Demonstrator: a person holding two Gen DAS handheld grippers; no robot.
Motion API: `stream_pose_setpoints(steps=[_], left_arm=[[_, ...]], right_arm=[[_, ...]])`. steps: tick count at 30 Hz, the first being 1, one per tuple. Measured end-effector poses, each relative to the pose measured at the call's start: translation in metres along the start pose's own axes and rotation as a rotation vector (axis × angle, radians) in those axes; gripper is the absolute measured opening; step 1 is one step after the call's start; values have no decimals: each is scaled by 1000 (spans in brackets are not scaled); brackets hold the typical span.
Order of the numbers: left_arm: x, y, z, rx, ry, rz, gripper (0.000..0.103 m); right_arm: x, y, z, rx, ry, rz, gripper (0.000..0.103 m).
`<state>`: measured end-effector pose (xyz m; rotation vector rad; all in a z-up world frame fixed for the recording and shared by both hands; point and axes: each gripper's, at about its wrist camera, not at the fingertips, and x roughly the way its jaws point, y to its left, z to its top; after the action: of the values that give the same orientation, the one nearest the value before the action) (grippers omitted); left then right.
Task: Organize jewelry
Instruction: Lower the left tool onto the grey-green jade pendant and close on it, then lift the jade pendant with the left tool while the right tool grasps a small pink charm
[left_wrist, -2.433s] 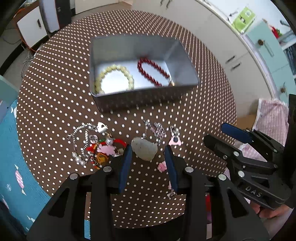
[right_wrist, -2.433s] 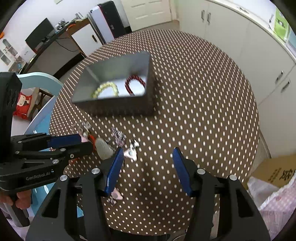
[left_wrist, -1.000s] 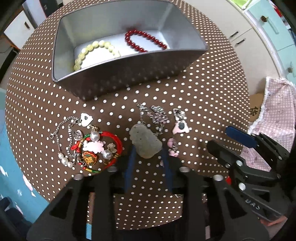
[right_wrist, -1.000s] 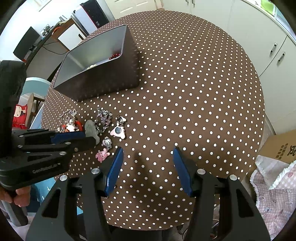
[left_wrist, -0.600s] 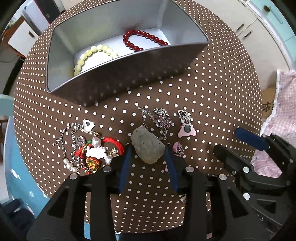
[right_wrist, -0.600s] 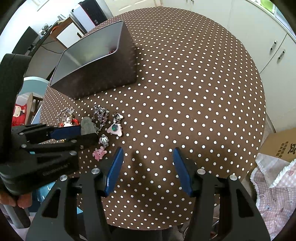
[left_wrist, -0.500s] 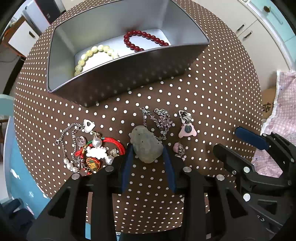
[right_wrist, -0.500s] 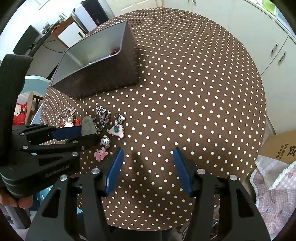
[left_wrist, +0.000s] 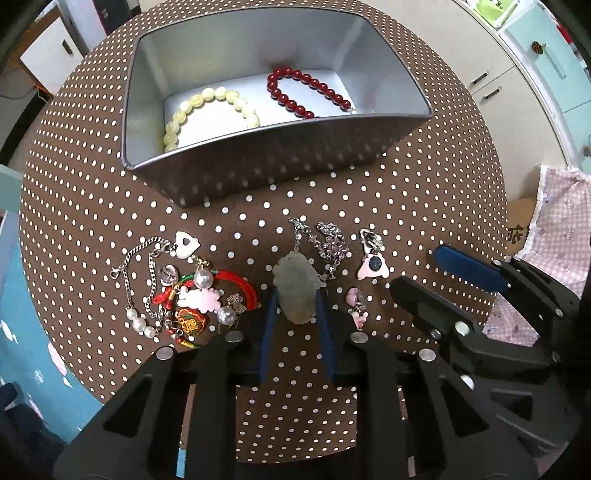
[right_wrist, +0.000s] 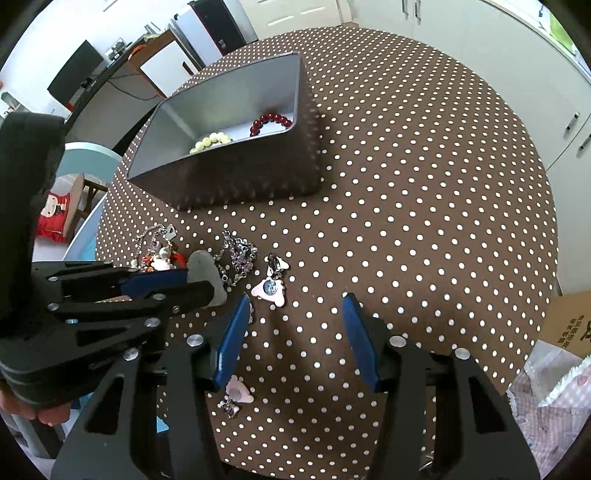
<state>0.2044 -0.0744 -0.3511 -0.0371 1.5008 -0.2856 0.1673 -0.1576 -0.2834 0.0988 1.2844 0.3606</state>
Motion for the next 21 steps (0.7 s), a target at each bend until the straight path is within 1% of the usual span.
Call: stream_pose_setpoints(steps=[2, 3, 4, 6, 8, 10, 12, 17, 19, 20, 21], left_arm=[[2, 7, 2, -25, 7, -29, 23], [3, 10, 2, -32, 10, -35, 26], [2, 15, 5, -42, 12, -31, 30], [4, 16, 9, -60, 14, -22, 36], [10, 9, 15, -59, 19, -8, 39], [13, -1, 20, -40, 21, 23, 41], [18, -15, 28, -14, 34, 71, 42], [30, -34, 35, 26, 50, 153, 41], [34, -42, 36, 44, 46, 183, 29], [33, -43, 35, 40, 39, 168, 28], [32, -41, 36, 23, 35, 138, 28]], right_arm=[[3, 1, 3, -6, 8, 1, 50], [4, 1, 5, -7, 9, -2, 50], [4, 1, 6, -7, 11, -4, 50], [6, -2, 9, -6, 14, -15, 50], [5, -7, 9, 6, 16, -24, 50], [4, -12, 8, 22, 18, -32, 50], [3, -16, 8, 27, 21, -48, 50], [-2, -25, 1, 27, 23, -70, 50], [-2, -25, -2, 23, 24, -73, 50], [-3, -24, -2, 22, 23, -70, 50], [-2, -22, -3, 19, 22, -59, 50]])
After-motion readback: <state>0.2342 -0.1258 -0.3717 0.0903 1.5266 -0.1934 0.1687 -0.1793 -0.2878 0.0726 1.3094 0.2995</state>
